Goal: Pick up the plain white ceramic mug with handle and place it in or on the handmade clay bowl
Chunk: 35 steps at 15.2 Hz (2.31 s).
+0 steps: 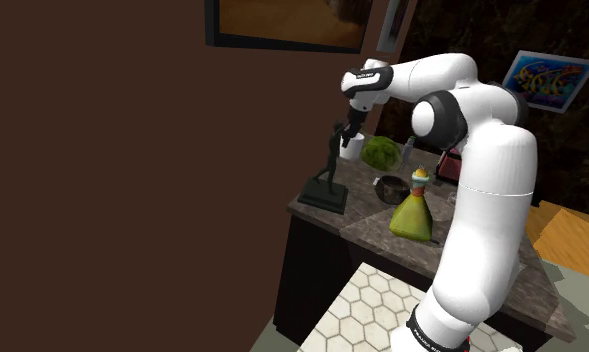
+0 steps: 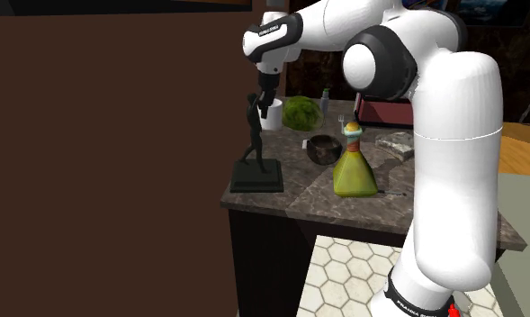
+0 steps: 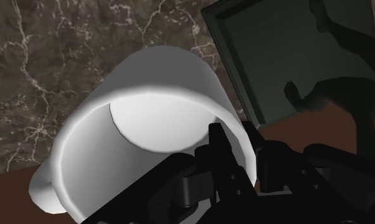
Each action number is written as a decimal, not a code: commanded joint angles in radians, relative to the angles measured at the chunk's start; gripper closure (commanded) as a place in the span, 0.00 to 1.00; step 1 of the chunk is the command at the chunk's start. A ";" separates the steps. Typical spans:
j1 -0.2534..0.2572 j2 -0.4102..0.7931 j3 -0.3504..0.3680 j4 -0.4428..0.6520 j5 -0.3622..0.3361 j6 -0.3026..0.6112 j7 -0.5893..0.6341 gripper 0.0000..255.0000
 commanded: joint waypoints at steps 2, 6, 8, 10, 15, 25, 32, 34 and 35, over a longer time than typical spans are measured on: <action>-0.001 -0.007 -0.002 0.031 -0.006 -0.036 0.006 1.00; -0.003 -0.038 -0.011 0.026 -0.020 -0.060 -0.001 1.00; -0.006 -0.096 -0.026 -0.042 -0.044 -0.045 -0.023 1.00; -0.011 -0.152 -0.041 -0.102 -0.069 -0.035 -0.043 1.00; -0.035 -0.279 -0.078 -0.226 -0.132 -0.022 -0.096 1.00; -0.099 -0.437 -0.137 -0.373 -0.223 -0.009 -0.192 1.00; -0.101 -0.421 -0.144 -0.453 -0.211 0.083 -0.206 1.00; -0.101 -0.414 -0.146 -0.474 -0.206 0.110 -0.212 1.00; -0.101 -0.410 -0.147 -0.484 -0.203 0.123 -0.215 1.00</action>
